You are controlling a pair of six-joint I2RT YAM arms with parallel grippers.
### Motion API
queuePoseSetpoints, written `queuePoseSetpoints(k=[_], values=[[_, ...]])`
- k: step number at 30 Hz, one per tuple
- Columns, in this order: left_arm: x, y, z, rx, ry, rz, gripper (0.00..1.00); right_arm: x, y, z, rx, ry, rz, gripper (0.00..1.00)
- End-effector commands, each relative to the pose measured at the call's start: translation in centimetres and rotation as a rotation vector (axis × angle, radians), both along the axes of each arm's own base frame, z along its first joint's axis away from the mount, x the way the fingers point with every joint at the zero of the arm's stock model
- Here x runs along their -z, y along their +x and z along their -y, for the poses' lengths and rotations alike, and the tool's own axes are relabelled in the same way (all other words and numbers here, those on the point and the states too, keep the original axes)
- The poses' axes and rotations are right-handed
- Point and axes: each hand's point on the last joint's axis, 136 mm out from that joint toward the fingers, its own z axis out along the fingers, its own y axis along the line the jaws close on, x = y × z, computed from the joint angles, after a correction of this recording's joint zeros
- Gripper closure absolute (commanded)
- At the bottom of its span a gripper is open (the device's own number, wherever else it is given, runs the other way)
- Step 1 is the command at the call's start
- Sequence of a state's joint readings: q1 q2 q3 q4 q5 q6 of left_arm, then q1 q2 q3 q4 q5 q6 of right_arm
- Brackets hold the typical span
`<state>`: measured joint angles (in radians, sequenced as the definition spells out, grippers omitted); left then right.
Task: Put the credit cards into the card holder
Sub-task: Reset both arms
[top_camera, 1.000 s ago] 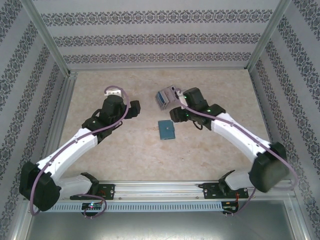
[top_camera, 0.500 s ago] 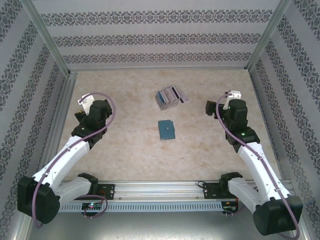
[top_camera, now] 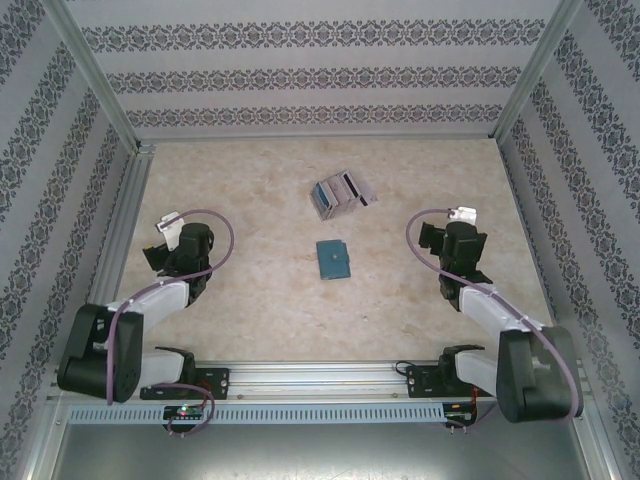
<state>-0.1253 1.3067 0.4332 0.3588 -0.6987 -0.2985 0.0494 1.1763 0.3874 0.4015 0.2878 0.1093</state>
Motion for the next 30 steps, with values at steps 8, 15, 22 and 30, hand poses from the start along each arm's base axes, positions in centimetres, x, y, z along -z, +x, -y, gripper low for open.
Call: queuePoseSetpoints(k=[8,15,22,30], values=[[0.6,5.5,5.7,0.493,-0.013,0.117,0.01,-0.9,3.4,-3.1,-0.217,0.011,0.166,0.02],[2.2,6.5,6.6,0.556,-0.037,0.071,0.01,1.1,4.8,-3.8,-0.252,0.009,0.145,0.02],[2.2,6.6,6.3,0.556,-0.056,0.070,0.01,1.2,4.9,-3.5,-0.250,0.029,0.132,0.02],[2.3,6.6,6.3,0.558,-0.057,0.071,0.01,1.1,4.9,-3.5,-0.252,0.030,0.133,0.02]])
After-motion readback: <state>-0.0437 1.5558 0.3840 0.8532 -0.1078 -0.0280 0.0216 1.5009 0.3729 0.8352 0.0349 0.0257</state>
